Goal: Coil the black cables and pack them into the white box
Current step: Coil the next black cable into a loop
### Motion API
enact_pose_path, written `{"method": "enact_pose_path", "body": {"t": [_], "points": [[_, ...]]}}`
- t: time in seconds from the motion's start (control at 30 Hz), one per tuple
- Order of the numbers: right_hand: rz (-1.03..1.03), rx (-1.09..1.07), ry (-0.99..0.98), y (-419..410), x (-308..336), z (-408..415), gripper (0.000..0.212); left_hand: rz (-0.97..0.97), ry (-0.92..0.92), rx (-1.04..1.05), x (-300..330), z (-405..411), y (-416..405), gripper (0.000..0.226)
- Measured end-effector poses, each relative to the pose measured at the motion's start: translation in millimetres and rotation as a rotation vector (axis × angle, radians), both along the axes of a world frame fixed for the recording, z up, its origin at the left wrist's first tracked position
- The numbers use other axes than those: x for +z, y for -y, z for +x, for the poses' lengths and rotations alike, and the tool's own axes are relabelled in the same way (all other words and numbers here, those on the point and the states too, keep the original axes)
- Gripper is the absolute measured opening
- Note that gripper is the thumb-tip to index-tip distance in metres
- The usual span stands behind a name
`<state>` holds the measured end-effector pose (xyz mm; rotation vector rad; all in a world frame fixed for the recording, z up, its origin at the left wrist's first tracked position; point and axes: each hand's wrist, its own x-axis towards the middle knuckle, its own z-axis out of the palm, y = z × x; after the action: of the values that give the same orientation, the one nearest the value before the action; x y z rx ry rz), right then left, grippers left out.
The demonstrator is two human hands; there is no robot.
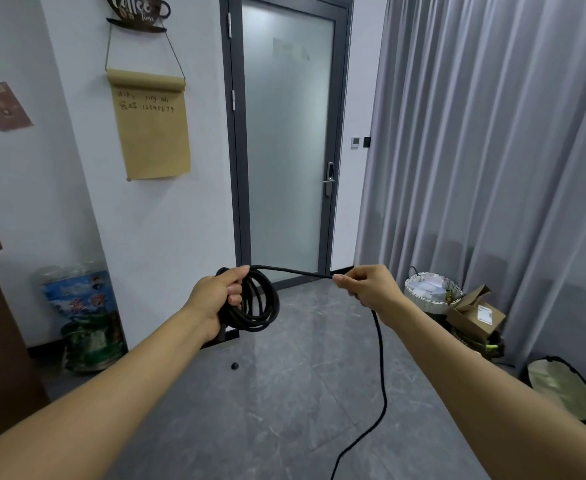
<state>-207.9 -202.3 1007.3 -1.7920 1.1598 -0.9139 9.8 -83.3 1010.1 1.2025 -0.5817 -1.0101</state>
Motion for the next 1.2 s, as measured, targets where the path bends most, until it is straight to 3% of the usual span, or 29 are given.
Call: {"method": "enact_pose_path", "body": {"t": [0.3, 0.43, 0.57, 0.7, 0.8, 0.93, 1.2], "points": [[-0.087, -0.048, -0.133, 8.6, -3.9, -28.6, 0.015, 0.025, -0.040, 0.333, -4.9, 53.0, -2.4, 0.019], [-0.296, 0.053, -0.236, -5.0, 17.7, -2.1, 0.011, 0.040, 0.238, 0.471, -1.3, 39.6, 4.8, 0.023], [-0.380, 0.351, -0.370, -30.5, 37.5, 25.2, 0.011, -0.024, 0.488, 0.459, 4.2, 21.9, 7.5, 0.031], [-0.269, 0.545, -0.174, -52.8, 47.1, 41.7, 0.012, -0.035, 0.584, 0.363, 6.6, 6.1, 4.4, 0.037], [-0.123, 0.630, 0.053, -60.5, 50.4, 48.7, 0.013, -0.066, 0.568, 0.266, 7.4, -6.3, 1.2, 0.036], [0.028, 0.590, 0.252, -66.7, 50.9, 52.6, 0.024, -0.119, 0.392, 0.089, 12.3, -27.0, -4.4, 0.036], [0.109, 0.449, 0.384, -69.1, 53.0, 44.5, 0.024, -0.166, 0.078, -0.159, 19.1, -52.3, -12.9, 0.036]]}}
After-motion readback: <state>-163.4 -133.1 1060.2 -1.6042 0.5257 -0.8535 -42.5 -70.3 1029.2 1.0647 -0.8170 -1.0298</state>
